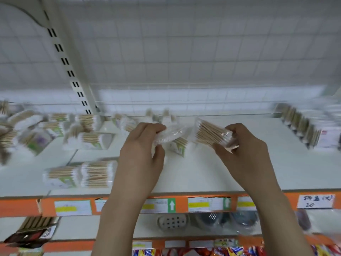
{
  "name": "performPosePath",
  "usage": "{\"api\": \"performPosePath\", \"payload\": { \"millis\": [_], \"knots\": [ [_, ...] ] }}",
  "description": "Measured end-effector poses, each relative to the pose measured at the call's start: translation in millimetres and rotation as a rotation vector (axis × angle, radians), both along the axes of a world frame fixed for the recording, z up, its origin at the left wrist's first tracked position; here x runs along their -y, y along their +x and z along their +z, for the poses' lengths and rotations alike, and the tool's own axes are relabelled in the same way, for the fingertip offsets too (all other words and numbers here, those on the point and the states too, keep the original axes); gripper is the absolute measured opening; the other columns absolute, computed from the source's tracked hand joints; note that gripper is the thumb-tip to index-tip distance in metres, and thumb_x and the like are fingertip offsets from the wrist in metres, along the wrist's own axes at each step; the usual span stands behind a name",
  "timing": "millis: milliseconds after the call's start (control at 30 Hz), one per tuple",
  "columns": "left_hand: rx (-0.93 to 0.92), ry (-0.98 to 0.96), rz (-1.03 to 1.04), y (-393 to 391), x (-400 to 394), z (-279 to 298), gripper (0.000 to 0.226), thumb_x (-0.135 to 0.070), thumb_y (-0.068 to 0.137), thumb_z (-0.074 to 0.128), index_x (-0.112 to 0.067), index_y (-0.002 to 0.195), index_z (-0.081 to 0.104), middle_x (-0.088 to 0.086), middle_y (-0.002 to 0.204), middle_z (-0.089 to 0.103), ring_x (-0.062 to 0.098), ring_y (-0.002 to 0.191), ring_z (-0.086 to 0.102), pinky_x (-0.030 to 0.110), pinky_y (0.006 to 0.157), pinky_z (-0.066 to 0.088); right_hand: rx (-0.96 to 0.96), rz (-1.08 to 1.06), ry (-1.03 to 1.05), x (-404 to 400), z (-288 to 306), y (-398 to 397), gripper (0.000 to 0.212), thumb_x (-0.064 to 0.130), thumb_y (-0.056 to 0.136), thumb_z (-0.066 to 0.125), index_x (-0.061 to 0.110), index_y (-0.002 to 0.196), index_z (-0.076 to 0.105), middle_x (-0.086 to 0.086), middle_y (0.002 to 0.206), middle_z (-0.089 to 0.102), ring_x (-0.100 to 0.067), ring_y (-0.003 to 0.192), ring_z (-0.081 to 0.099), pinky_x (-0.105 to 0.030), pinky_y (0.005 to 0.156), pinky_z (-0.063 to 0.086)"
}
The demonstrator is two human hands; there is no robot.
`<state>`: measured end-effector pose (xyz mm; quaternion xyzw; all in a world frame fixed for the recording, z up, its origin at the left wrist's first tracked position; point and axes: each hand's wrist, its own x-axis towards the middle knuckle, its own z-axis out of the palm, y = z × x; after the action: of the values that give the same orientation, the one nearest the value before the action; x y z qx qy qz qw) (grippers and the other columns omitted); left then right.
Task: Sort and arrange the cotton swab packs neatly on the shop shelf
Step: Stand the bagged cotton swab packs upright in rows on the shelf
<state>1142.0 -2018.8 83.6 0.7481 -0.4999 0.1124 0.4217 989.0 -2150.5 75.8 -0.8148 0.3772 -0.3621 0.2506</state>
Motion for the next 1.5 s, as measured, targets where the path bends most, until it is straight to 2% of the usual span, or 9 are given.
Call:
{"api": "performPosePath", "payload": {
  "millis": [167, 300, 433, 567, 633, 800, 1000, 1300, 1500],
  "knots": [
    [-0.013, -0.022, -0.043, -1, 17, -3, 0.035, 0.008, 0.074, 0.062, -0.009, 0.105, 0.060, -0.004, 0.097, 0.055, 0.004, 0.085, 0.050, 0.004, 0.075, 0.035, -0.003, -0.046, 0.010, 12, -8, -10, 0.027, 0.010, 0.080, 0.064, 0.024, 0.099, 0.052, 0.010, 0.087, 0.060, -0.012, 0.078, 0.054, -0.016, 0.061, 0.038],
    [-0.037, -0.050, -0.046, 2, 29, -8, 0.035, 0.007, 0.074, 0.062, -0.010, 0.104, 0.058, -0.003, 0.097, 0.056, 0.004, 0.084, 0.049, 0.005, 0.076, 0.036, -0.039, -0.095, -0.013, 21, -10, -11, 0.036, 0.012, 0.081, 0.065, 0.019, 0.112, 0.048, 0.008, 0.092, 0.055, -0.012, 0.073, 0.049, -0.009, 0.057, 0.033],
    [-0.032, -0.055, -0.061, 5, 41, -8, 0.035, 0.009, 0.073, 0.062, -0.009, 0.103, 0.059, -0.006, 0.096, 0.053, -0.001, 0.082, 0.045, -0.001, 0.076, 0.034, -0.009, -0.100, -0.018, 26, -7, -13, 0.031, 0.014, 0.081, 0.068, 0.022, 0.100, 0.044, 0.007, 0.088, 0.056, -0.012, 0.073, 0.052, -0.011, 0.057, 0.036],
    [-0.012, -0.035, -0.094, 0, 56, -5, 0.037, 0.010, 0.072, 0.062, -0.009, 0.104, 0.061, -0.004, 0.098, 0.055, 0.004, 0.086, 0.050, 0.005, 0.074, 0.036, -0.036, -0.098, -0.022, 34, 0, -22, 0.022, 0.015, 0.081, 0.067, 0.021, 0.094, 0.050, 0.004, 0.089, 0.061, -0.019, 0.083, 0.056, -0.030, 0.069, 0.043],
    [0.003, -0.017, -0.115, -7, 66, -4, 0.039, 0.011, 0.073, 0.062, -0.009, 0.106, 0.062, 0.000, 0.102, 0.057, 0.011, 0.088, 0.054, 0.010, 0.075, 0.038, -0.048, -0.104, -0.040, 40, 1, -31, 0.021, 0.014, 0.081, 0.066, 0.019, 0.097, 0.054, 0.003, 0.091, 0.062, -0.019, 0.086, 0.056, -0.030, 0.073, 0.044],
    [0.011, 0.032, -0.145, -37, 97, -8, 0.038, 0.008, 0.075, 0.062, -0.011, 0.109, 0.064, -0.007, 0.102, 0.055, 0.005, 0.090, 0.051, -0.003, 0.079, 0.032, -0.114, -0.122, -0.110, 69, -5, -67, 0.019, 0.010, 0.081, 0.065, 0.015, 0.098, 0.062, 0.001, 0.088, 0.063, -0.020, 0.085, 0.055, -0.023, 0.067, 0.036],
    [0.043, 0.074, -0.158, -96, 149, -20, 0.039, 0.007, 0.074, 0.066, -0.010, 0.108, 0.064, 0.000, 0.099, 0.064, 0.022, 0.091, 0.060, 0.028, 0.080, 0.044, -0.232, -0.079, -0.152, 124, -15, -131, 0.025, 0.007, 0.080, 0.066, 0.013, 0.105, 0.063, 0.001, 0.091, 0.062, -0.020, 0.087, 0.055, -0.015, 0.064, 0.027],
    [0.005, 0.140, -0.176, -184, 215, -36, 0.038, -0.001, 0.080, 0.067, -0.014, 0.115, 0.063, -0.001, 0.102, 0.066, 0.009, 0.079, 0.053, 0.016, 0.074, 0.039, -0.440, 0.045, -0.229, 210, -3, -221, 0.029, 0.004, 0.078, 0.067, 0.009, 0.106, 0.066, -0.005, 0.097, 0.064, -0.025, 0.090, 0.059, -0.025, 0.074, 0.040],
    [-0.042, 0.168, -0.154, -216, 238, -43, 0.039, -0.005, 0.082, 0.065, -0.017, 0.119, 0.060, -0.003, 0.107, 0.065, 0.015, 0.090, 0.061, 0.019, 0.079, 0.044, -0.507, 0.083, -0.265, 249, 0, -241, 0.025, 0.009, 0.086, 0.056, 0.016, 0.109, 0.065, 0.001, 0.098, 0.056, -0.020, 0.087, 0.055, -0.028, 0.071, 0.041]
  ]
}}
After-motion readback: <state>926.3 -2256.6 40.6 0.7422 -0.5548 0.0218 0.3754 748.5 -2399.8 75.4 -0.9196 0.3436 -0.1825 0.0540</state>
